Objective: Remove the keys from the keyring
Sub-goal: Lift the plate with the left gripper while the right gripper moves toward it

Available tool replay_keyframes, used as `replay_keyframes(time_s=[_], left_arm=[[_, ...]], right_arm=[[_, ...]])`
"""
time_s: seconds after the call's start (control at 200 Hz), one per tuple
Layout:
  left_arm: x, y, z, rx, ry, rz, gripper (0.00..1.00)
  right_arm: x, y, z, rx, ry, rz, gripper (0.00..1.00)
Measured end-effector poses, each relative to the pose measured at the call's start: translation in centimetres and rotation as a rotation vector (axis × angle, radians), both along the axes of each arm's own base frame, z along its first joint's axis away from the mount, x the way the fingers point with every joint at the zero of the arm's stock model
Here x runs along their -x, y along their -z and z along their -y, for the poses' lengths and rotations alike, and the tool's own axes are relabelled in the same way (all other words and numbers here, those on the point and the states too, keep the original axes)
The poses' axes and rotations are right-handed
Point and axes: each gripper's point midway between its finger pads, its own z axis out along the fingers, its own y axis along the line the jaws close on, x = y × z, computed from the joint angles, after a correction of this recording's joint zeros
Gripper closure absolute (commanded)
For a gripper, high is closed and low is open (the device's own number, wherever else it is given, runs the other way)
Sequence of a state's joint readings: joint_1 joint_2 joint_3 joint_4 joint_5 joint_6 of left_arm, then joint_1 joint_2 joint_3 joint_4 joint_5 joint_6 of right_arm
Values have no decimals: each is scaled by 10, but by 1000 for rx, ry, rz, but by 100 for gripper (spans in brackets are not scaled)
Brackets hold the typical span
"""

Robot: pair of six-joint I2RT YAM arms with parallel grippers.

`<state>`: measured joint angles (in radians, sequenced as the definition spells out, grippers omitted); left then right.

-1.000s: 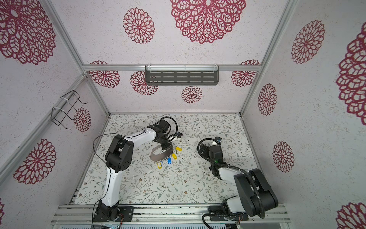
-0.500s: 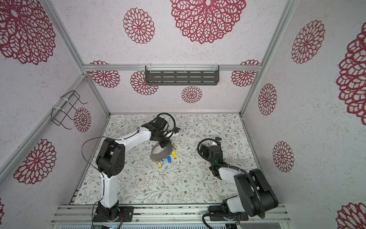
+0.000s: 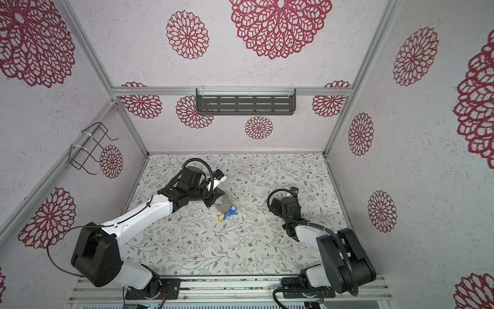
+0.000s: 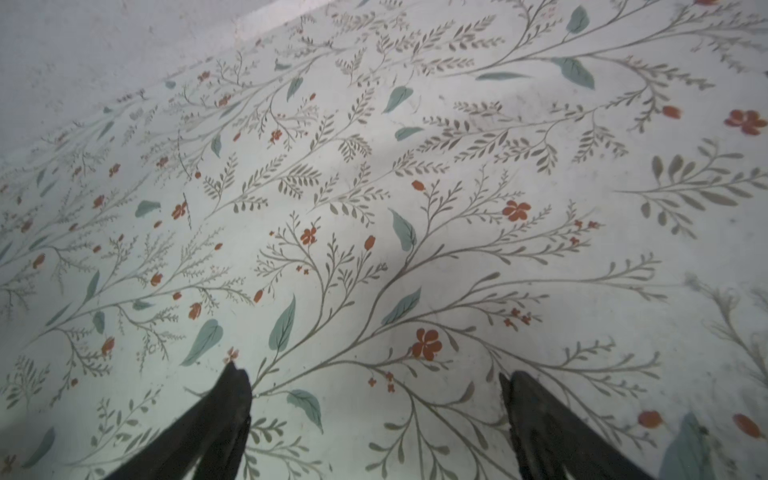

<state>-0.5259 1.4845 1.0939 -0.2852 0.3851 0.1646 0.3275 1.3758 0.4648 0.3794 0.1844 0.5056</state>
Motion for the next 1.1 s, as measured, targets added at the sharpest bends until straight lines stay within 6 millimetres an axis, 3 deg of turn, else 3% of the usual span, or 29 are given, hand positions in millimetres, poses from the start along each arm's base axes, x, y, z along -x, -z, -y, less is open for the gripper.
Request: replay_keyframes(time_s=[0.11, 0.33, 0.47, 0.555, 0.641, 0.731, 0.881, 1.101], left_arm=[[5, -24, 14, 106, 29, 14, 100], [44, -47, 37, 268, 173, -2, 100], [67, -62, 40, 348, 247, -15, 100], [77, -72, 42, 389, 291, -25, 100], [84, -79, 45, 417, 326, -35, 100], [87, -82, 46, 435, 345, -44, 100], [90, -85, 47, 452, 356, -63, 100], [93, -86, 48, 471, 364, -88, 100]], right_arm=[[-3, -18, -12, -34, -41, -41, 5], [8, -95, -41, -168, -201, 9, 16], [26, -157, -61, -271, -336, 109, 42], [41, -200, -82, -380, -455, 202, 55], [55, -228, -106, -477, -579, 261, 66], [71, -239, -134, -534, -708, 269, 72], [95, -233, -174, -560, -862, 215, 73], [107, -236, -191, -538, -938, 229, 74]])
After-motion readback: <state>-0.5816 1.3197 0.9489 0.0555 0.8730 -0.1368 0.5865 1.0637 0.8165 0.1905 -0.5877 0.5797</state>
